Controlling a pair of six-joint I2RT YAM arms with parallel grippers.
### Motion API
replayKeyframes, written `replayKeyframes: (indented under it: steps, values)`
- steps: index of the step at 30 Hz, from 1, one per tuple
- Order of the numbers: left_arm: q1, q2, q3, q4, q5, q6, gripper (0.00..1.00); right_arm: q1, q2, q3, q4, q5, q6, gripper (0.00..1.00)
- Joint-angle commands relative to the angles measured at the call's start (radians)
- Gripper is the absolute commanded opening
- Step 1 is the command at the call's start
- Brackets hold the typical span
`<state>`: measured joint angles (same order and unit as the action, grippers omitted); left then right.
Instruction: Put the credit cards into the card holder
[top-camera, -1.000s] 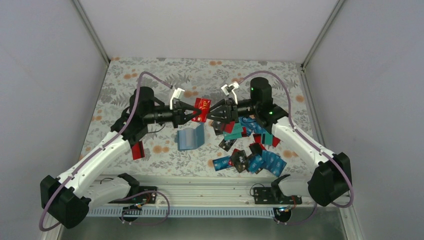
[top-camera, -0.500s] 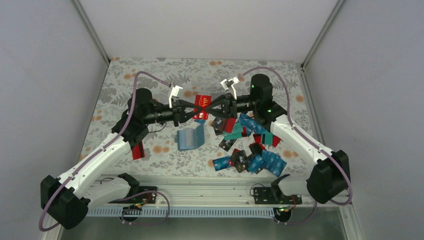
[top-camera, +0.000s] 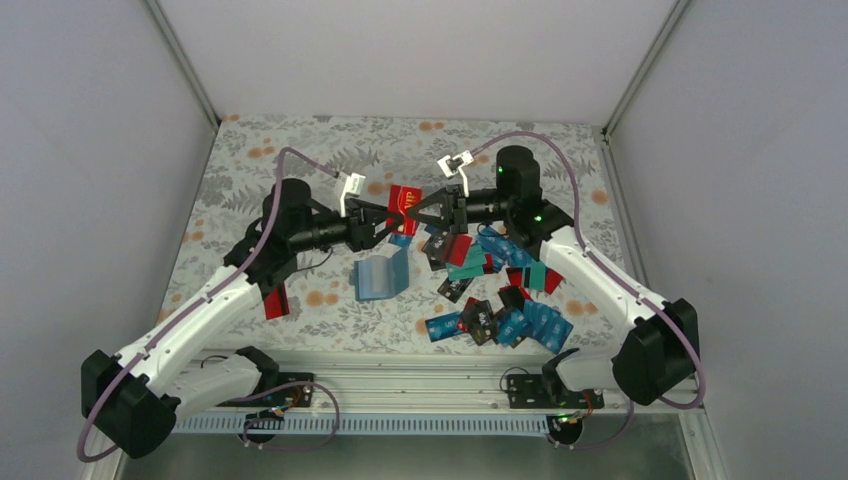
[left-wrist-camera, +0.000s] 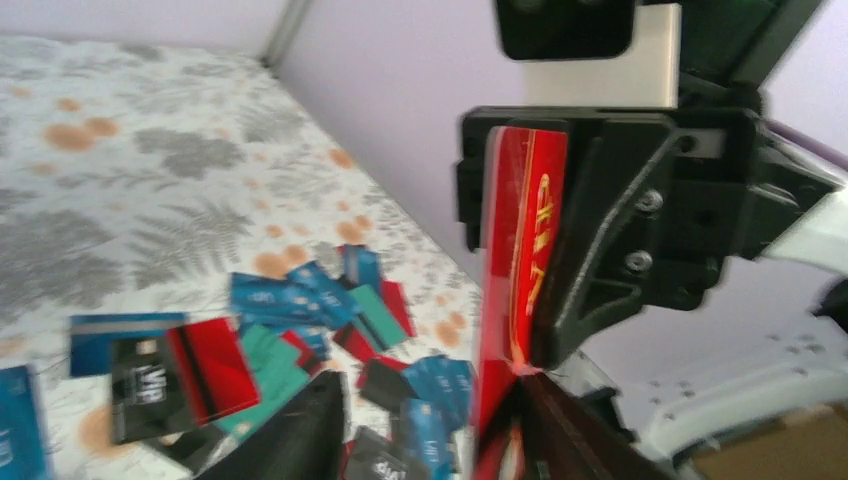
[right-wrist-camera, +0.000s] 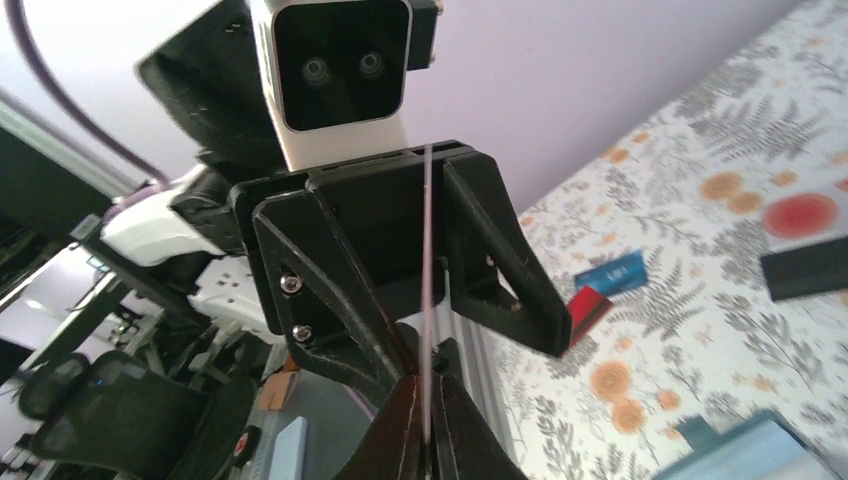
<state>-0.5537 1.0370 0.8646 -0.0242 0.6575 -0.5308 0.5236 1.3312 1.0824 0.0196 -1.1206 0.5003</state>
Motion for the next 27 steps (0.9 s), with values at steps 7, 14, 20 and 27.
replayKeyframes:
  steps: [7,14,20,27]
  values:
    - [-0.001,-0.023,-0.078,-0.394,-0.502,0.072,0.64,0.015,0.075,-0.010,-0.323,0.235,-0.084,0.04]
    - [-0.018,0.066,-0.203,-0.376,-0.648,0.002,0.65,0.114,0.211,0.056,-0.429,0.397,-0.063,0.04]
    - [-0.047,0.189,-0.242,-0.297,-0.689,-0.024,0.65,0.195,0.294,0.114,-0.476,0.522,-0.039,0.04]
    - [-0.074,0.326,-0.225,-0.271,-0.773,-0.051,0.55,0.246,0.351,0.123,-0.509,0.635,0.011,0.04]
